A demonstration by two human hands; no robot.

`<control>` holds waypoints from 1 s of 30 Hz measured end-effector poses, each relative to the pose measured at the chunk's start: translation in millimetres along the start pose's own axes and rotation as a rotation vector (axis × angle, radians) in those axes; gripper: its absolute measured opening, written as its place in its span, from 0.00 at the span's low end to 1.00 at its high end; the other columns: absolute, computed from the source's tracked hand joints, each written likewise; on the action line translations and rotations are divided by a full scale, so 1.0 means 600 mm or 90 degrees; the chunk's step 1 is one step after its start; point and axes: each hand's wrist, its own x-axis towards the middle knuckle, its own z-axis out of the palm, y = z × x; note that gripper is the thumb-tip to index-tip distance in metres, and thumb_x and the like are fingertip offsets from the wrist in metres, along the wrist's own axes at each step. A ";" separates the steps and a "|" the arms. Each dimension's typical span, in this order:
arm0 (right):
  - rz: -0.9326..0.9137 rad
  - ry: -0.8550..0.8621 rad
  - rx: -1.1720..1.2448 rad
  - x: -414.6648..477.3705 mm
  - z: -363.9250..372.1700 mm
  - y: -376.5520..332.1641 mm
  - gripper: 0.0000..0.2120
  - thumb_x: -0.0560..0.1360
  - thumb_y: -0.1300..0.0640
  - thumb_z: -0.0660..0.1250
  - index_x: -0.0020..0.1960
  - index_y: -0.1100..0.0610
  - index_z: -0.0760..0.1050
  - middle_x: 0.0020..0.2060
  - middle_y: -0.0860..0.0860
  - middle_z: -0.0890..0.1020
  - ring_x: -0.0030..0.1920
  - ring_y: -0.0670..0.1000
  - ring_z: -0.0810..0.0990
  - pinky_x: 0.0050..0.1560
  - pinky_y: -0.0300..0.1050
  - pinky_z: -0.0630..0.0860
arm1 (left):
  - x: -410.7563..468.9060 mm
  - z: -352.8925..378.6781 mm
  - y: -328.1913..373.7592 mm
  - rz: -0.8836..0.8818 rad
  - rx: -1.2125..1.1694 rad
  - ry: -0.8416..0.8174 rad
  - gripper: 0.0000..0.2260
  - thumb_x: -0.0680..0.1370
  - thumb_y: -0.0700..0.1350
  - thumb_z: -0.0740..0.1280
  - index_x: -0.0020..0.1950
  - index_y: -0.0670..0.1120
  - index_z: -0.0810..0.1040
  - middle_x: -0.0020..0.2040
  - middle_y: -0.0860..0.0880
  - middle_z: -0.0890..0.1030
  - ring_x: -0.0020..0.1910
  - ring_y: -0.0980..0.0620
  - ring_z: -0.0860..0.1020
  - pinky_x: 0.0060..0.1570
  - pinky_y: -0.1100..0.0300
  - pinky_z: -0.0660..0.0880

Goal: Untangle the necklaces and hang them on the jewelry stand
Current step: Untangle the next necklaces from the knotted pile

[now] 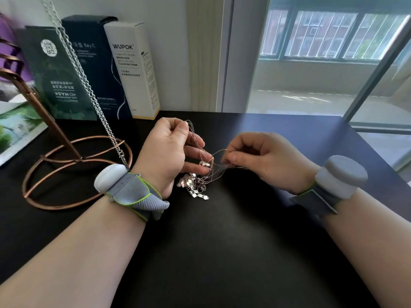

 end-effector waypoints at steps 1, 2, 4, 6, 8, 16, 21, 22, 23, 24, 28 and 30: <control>0.005 -0.002 0.080 -0.001 0.000 0.001 0.04 0.75 0.61 0.66 0.43 0.55 0.78 0.39 0.51 0.84 0.40 0.48 0.83 0.46 0.42 0.77 | 0.000 -0.001 -0.001 0.000 0.003 0.007 0.07 0.83 0.45 0.54 0.46 0.46 0.66 0.35 0.45 0.76 0.26 0.48 0.79 0.21 0.58 0.75; 0.009 -0.006 0.141 -0.001 -0.001 0.000 0.05 0.76 0.63 0.64 0.43 0.56 0.76 0.38 0.54 0.84 0.38 0.52 0.83 0.44 0.45 0.78 | 0.001 -0.002 -0.001 0.000 0.008 0.012 0.07 0.83 0.45 0.53 0.46 0.46 0.66 0.35 0.45 0.76 0.25 0.48 0.79 0.20 0.60 0.74; 0.016 -0.009 0.193 -0.002 -0.001 -0.002 0.06 0.78 0.64 0.62 0.43 0.58 0.73 0.37 0.57 0.83 0.34 0.56 0.83 0.37 0.49 0.78 | 0.002 -0.003 -0.003 0.000 0.013 0.020 0.07 0.83 0.45 0.53 0.46 0.45 0.66 0.35 0.45 0.75 0.23 0.48 0.77 0.19 0.62 0.71; 0.031 0.003 0.203 -0.001 0.000 -0.004 0.06 0.78 0.63 0.61 0.43 0.58 0.72 0.34 0.57 0.83 0.30 0.56 0.81 0.30 0.46 0.75 | 0.003 -0.004 -0.005 0.007 0.023 0.024 0.07 0.83 0.44 0.54 0.46 0.45 0.66 0.35 0.45 0.75 0.21 0.49 0.73 0.19 0.63 0.67; 0.041 0.025 0.204 0.000 0.000 -0.005 0.05 0.78 0.62 0.61 0.43 0.57 0.72 0.32 0.56 0.82 0.27 0.55 0.79 0.25 0.42 0.71 | 0.005 -0.005 -0.006 0.011 0.032 0.030 0.07 0.82 0.43 0.55 0.45 0.45 0.66 0.34 0.46 0.75 0.21 0.50 0.68 0.20 0.64 0.63; 0.057 0.146 0.269 0.000 -0.012 -0.012 0.06 0.78 0.62 0.63 0.42 0.58 0.73 0.26 0.54 0.80 0.20 0.52 0.66 0.19 0.33 0.61 | 0.011 -0.013 -0.009 0.020 0.102 0.062 0.08 0.81 0.44 0.57 0.43 0.48 0.68 0.30 0.48 0.73 0.20 0.56 0.62 0.20 0.66 0.58; 0.076 0.189 0.303 -0.002 -0.026 -0.012 0.06 0.77 0.62 0.63 0.42 0.59 0.73 0.24 0.55 0.80 0.18 0.49 0.63 0.19 0.33 0.60 | 0.009 -0.018 -0.012 0.091 0.266 0.059 0.06 0.80 0.43 0.60 0.42 0.48 0.72 0.29 0.49 0.76 0.24 0.55 0.69 0.27 0.63 0.66; 0.080 0.190 0.309 -0.003 -0.029 -0.011 0.05 0.77 0.62 0.63 0.42 0.59 0.73 0.24 0.55 0.79 0.18 0.49 0.63 0.19 0.33 0.60 | 0.006 -0.018 -0.011 0.116 0.320 0.050 0.06 0.78 0.43 0.62 0.41 0.48 0.73 0.29 0.50 0.76 0.26 0.55 0.70 0.30 0.62 0.68; 0.083 0.189 0.312 -0.002 -0.029 -0.011 0.05 0.77 0.62 0.63 0.42 0.59 0.73 0.24 0.55 0.79 0.18 0.50 0.63 0.19 0.33 0.60 | 0.003 -0.019 -0.011 0.140 0.379 0.043 0.05 0.77 0.43 0.65 0.40 0.48 0.75 0.30 0.50 0.77 0.28 0.56 0.72 0.32 0.61 0.70; 0.085 0.187 0.312 -0.002 -0.030 -0.010 0.05 0.77 0.62 0.63 0.42 0.59 0.73 0.24 0.55 0.80 0.19 0.50 0.63 0.19 0.34 0.60 | 0.000 -0.019 -0.009 0.157 0.445 0.037 0.05 0.75 0.43 0.67 0.39 0.48 0.77 0.31 0.50 0.78 0.30 0.56 0.73 0.34 0.61 0.70; 0.086 0.169 0.320 -0.001 -0.032 -0.009 0.05 0.77 0.62 0.63 0.42 0.59 0.74 0.24 0.55 0.80 0.19 0.50 0.64 0.19 0.33 0.61 | -0.007 -0.015 -0.007 0.211 0.614 0.004 0.05 0.70 0.44 0.72 0.36 0.51 0.79 0.40 0.54 0.79 0.44 0.55 0.73 0.46 0.62 0.68; 0.082 0.159 0.318 -0.002 -0.032 -0.009 0.05 0.77 0.62 0.63 0.42 0.59 0.74 0.25 0.55 0.80 0.20 0.50 0.65 0.19 0.34 0.62 | -0.008 -0.008 -0.009 0.229 0.621 0.001 0.04 0.69 0.47 0.73 0.37 0.52 0.79 0.44 0.55 0.80 0.50 0.54 0.72 0.50 0.62 0.66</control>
